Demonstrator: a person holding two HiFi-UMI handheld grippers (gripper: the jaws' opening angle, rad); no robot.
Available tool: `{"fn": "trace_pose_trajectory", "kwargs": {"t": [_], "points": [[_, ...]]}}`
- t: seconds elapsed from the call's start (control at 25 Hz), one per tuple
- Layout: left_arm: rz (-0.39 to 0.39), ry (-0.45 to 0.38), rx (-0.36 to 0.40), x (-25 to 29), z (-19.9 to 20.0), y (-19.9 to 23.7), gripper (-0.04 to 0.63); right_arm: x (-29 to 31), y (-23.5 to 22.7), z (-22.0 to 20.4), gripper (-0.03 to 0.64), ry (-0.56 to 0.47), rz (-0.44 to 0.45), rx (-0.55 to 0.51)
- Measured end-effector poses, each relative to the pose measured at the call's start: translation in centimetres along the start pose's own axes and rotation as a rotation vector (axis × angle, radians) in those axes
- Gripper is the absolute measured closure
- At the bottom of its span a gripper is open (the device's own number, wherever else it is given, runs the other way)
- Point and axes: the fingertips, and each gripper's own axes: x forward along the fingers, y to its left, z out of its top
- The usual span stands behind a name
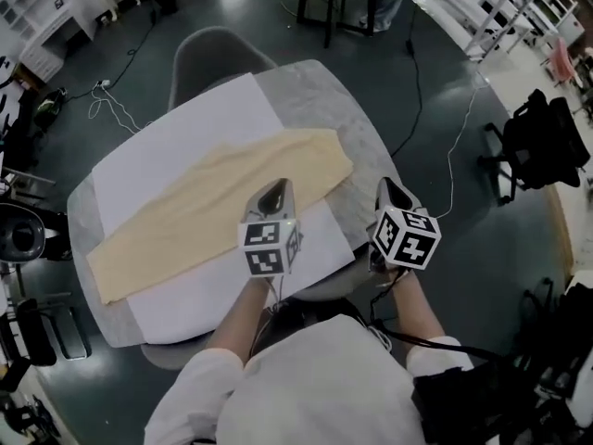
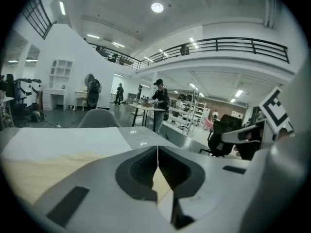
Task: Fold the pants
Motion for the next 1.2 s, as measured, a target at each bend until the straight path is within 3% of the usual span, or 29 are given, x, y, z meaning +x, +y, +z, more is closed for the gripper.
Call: {"fn": "trace_pose_trajectory", "kwargs": {"t": [0.2, 0.52, 0.72, 0.84, 1.2], "points": [[-0.075, 0.124, 0.056, 5.4, -3.5, -5.1, 0.586, 1.7, -5.2, -2.2, 0.624, 0.039, -0.037, 0.043], [-0.161, 0.252, 0.117, 12.3, -8.0, -8.6, 0.584, 6.2, -8.0, -5.2, 0.624, 0.126, -0.013, 0.034], [-0.229, 0.330, 0.244, 16.7, -10.0, -10.2, 0.578, 8.7, -9.8, -6.7, 0.624, 0.168, -0.005, 0.053], [-0.267, 0.380, 0.302, 18.4, -11.0, -11.0, 0.498, 9.7, -10.4, -7.3, 0.624, 0.189, 0.000, 0.061], [-0.286, 0.478, 0.525, 22.4, -13.2, -12.1, 0.449, 12.1, -12.3, -8.6, 0.624, 0.236, 0.011, 0.081]]}}
